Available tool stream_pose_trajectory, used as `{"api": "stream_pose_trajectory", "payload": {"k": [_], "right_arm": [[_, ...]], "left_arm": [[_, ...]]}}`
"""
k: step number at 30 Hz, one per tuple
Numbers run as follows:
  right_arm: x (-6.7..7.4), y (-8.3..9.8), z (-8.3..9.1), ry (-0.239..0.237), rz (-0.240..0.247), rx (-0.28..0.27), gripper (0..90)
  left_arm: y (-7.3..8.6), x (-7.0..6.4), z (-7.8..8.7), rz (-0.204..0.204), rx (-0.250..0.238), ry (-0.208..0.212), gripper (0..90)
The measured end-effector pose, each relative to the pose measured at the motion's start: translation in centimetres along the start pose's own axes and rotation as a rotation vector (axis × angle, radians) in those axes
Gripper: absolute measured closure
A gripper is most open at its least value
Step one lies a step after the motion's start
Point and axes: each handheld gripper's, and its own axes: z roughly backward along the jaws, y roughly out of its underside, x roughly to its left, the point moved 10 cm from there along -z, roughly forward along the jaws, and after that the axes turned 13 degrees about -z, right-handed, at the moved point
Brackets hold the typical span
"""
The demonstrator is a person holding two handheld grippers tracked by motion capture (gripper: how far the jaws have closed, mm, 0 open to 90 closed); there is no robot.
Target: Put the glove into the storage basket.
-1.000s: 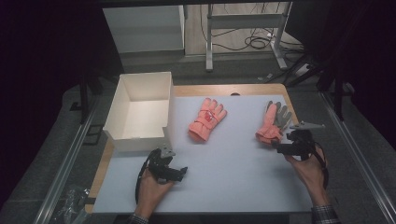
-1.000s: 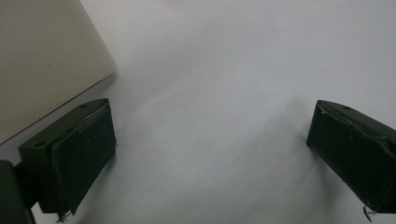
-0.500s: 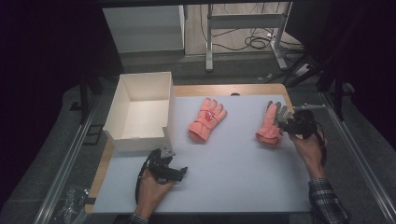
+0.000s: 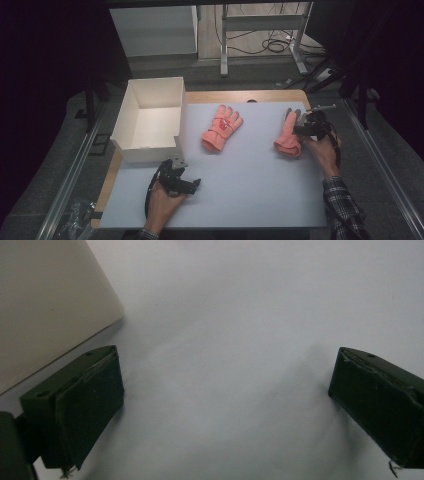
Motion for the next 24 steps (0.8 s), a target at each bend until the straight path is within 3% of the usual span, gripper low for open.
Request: {"api": "stream_pose_trajectory", "payload": {"k": [2, 3, 4, 9, 12, 13, 16, 24], "right_arm": [[0.0, 0.2, -0.4, -0.013, -0.022, 0.030, 59.1], [0.0, 0.4, -0.7, -0.026, -0.046, 0.053, 67.2], [0.0, 0.4, -0.7, -0.026, -0.046, 0.053, 67.2], [0.1, 0.6, -0.5, -0.030, -0.052, 0.047, 83.4], [0.2, 0.4, -0.2, -0.040, -0.057, 0.033, 85.6], [0.3, 0.3, 0.2, -0.066, -0.069, 0.025, 86.1], [0.6, 0.2, 0.8, -0.087, -0.075, 0.015, 86.2], [1.7, 0.3, 3.0, -0.131, -0.063, -0.007, 86.3]], "left_arm": [[0.0, 0.0, 0.0, -0.002, 0.002, 0.000, 1.2], [0.0, 0.0, 0.0, 0.001, 0.002, 0.001, 1.2], [0.0, 0.0, 0.0, 0.001, 0.002, 0.001, 1.2], [0.0, 0.0, 0.0, 0.003, 0.000, 0.001, 1.2], [0.0, 0.0, 0.0, 0.003, 0.000, 0.001, 1.2], [0.0, 0.0, 0.0, 0.003, 0.000, 0.001, 1.2], [0.0, 0.0, 0.0, 0.003, 0.000, 0.001, 1.2], [0.0, 0.0, 0.0, 0.001, 0.002, 0.001, 1.2]]}}
